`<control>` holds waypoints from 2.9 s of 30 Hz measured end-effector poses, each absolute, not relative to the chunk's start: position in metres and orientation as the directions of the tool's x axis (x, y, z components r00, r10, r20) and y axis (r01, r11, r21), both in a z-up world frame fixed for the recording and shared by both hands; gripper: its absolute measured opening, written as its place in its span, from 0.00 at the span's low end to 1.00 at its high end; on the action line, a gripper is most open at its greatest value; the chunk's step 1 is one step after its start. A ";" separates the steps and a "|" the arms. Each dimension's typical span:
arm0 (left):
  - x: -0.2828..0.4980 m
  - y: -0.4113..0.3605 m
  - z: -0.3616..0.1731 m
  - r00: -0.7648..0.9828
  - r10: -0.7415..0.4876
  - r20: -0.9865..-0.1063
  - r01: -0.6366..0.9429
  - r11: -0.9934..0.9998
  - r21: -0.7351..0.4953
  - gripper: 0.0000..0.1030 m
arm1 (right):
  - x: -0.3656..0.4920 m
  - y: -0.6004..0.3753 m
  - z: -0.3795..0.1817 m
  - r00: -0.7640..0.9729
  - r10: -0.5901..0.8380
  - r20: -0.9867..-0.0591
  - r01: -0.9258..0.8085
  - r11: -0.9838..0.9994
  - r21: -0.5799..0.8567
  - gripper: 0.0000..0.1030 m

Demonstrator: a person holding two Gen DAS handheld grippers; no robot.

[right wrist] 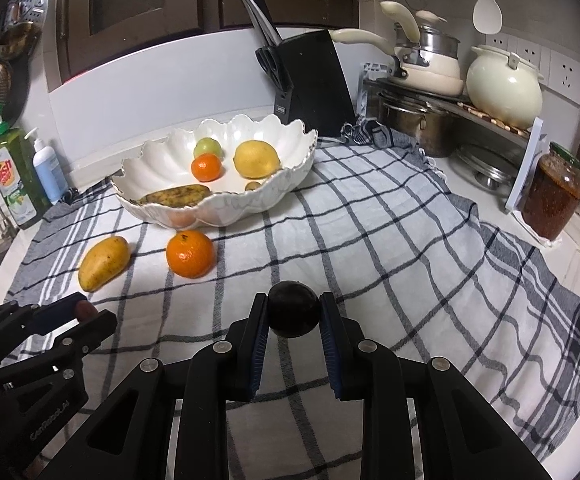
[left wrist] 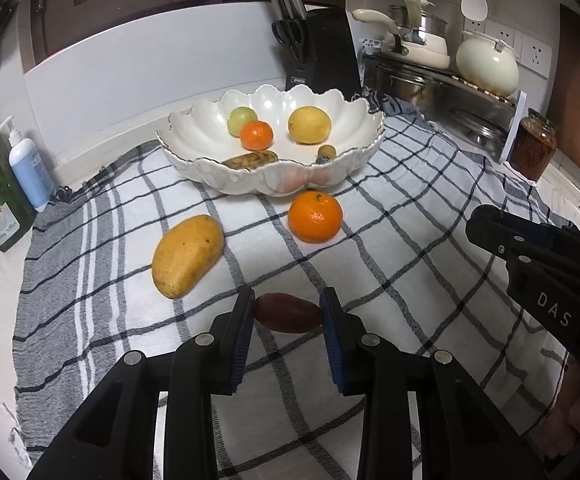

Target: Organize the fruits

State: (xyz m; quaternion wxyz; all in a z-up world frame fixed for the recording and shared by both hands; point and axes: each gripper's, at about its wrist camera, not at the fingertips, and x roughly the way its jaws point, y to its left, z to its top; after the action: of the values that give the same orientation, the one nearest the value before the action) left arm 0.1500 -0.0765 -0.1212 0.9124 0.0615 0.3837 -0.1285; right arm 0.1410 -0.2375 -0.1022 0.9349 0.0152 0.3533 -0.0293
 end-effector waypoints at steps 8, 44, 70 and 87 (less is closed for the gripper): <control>0.156 -0.071 -0.105 0.693 -0.187 -0.696 0.272 0.962 0.011 0.32 | 0.143 -0.232 -0.089 0.765 -0.037 -0.642 0.052 0.999 0.005 0.26; 0.248 -0.068 -0.047 0.742 -0.201 -0.640 0.265 0.964 0.003 0.32 | 0.228 -0.225 -0.028 0.820 -0.017 -0.572 0.019 1.000 -0.002 0.26; 0.337 -0.063 -0.092 0.667 -0.170 -0.725 0.242 0.970 -0.005 0.33 | 0.314 -0.217 -0.080 0.716 0.005 -0.698 -0.022 1.000 -0.015 0.26; 0.322 -0.055 -0.074 0.712 -0.120 -0.691 0.203 0.978 0.039 0.68 | 0.300 -0.220 -0.059 0.763 -0.066 -0.644 0.046 0.998 -0.047 0.81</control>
State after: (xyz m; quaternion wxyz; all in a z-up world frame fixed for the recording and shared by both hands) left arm 0.3215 -0.0545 -0.0738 0.9236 0.0559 0.3689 -0.0875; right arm 0.2999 -0.2199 -0.0591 0.9386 -0.0143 0.3433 -0.0297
